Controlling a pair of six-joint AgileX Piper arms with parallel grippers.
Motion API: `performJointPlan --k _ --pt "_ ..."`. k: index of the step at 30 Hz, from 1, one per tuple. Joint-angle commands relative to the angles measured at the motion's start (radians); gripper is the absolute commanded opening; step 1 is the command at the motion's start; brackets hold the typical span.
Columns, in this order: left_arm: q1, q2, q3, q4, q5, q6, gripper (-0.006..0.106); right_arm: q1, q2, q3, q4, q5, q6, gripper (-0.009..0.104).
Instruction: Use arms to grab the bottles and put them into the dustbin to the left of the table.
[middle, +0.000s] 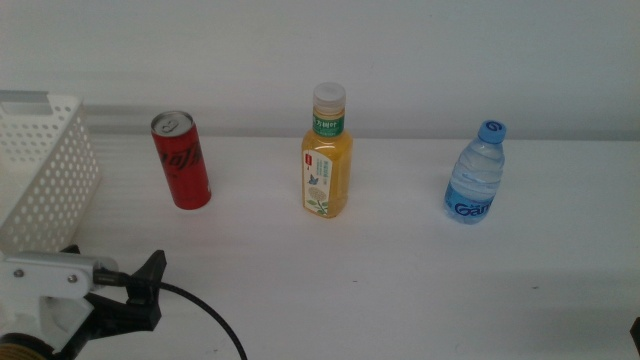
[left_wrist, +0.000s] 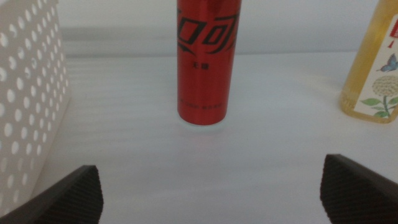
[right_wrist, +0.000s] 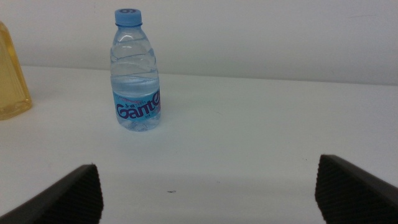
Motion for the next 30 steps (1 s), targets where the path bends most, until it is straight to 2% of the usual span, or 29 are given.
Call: performJointPlan --k 1,10,21,30 --pt "-0.009 0.005 0.038 0.005 -0.103 -0.016 0.094 -0.004 -0.040 0.043 -0.010 -0.009 -0.009 0.090" --pt "-0.009 0.005 0.032 0.012 -0.090 -0.039 0.094 -0.004 -0.040 0.043 -0.010 -0.009 -0.009 0.090" --pt "-0.009 0.014 -0.138 0.063 0.108 -0.044 0.094 -0.004 -0.040 0.043 -0.010 -0.009 -0.009 0.090" --pt "-0.009 0.074 -0.227 0.048 0.152 -0.031 0.094 -0.004 -0.040 0.043 -0.010 -0.009 -0.009 0.090"
